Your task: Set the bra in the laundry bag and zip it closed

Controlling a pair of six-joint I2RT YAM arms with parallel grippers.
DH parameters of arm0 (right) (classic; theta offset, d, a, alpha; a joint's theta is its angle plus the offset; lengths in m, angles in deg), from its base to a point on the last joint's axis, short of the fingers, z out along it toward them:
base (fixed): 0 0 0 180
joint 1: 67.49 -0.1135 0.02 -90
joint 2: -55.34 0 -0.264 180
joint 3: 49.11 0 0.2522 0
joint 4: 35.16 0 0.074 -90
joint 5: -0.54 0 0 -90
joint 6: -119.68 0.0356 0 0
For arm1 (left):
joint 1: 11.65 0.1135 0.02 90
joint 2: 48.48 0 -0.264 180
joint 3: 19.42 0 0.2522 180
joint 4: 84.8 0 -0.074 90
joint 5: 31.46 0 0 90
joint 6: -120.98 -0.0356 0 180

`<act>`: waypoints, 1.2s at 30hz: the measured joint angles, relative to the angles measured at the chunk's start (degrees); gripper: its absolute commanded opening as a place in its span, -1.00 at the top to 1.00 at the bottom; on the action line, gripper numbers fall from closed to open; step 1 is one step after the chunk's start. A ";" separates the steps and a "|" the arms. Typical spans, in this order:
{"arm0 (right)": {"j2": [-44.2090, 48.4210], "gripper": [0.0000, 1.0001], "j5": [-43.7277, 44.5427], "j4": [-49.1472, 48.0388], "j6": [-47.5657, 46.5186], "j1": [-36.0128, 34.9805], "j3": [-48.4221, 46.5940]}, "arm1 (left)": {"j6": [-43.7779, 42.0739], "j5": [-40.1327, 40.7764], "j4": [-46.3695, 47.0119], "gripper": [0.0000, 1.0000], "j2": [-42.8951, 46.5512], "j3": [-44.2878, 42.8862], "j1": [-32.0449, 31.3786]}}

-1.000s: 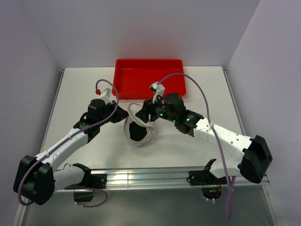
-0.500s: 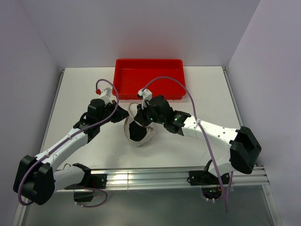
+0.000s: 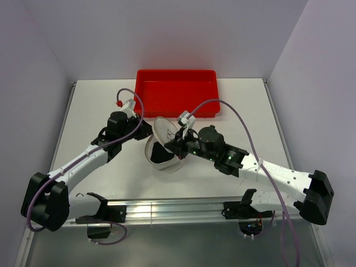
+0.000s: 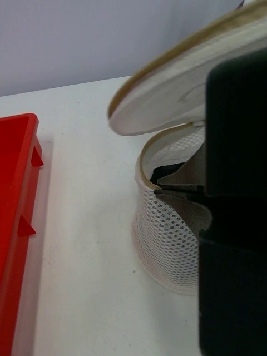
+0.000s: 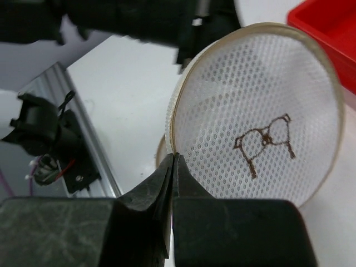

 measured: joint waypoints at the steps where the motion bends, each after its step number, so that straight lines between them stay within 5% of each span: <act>1: 0.28 1.00 -0.57 -0.07 -0.24 -0.59 0.09 | 0.00 -0.28 0.26 0.99 -0.72 -0.63 0.00; 9: -3.85 1.00 -2.75 0.00 -1.64 -4.98 0.57 | 0.02 -2.40 1.77 0.85 -3.56 -3.13 0.00; 18: -11.50 1.00 -2.38 1.16 -1.42 -5.46 0.15 | -0.96 -2.36 -2.03 -0.41 -3.54 -4.68 0.50; 29: -13.77 1.00 -0.33 1.46 -0.72 -5.51 -1.55 | -2.91 7.13 -14.73 -0.45 11.28 -5.95 1.75; 31: -14.62 0.82 -0.33 1.51 -0.52 -5.51 -2.47 | -2.80 7.23 -15.43 -0.36 13.05 -4.11 1.75; 35: -16.81 -0.26 0.94 2.08 0.96 -5.51 -5.57 | -2.54 6.36 -18.10 -0.17 15.47 1.90 1.75; 36: -17.00 -0.39 1.57 2.49 1.44 -5.51 -6.29 | -2.36 6.14 -18.97 -0.09 15.78 3.04 1.75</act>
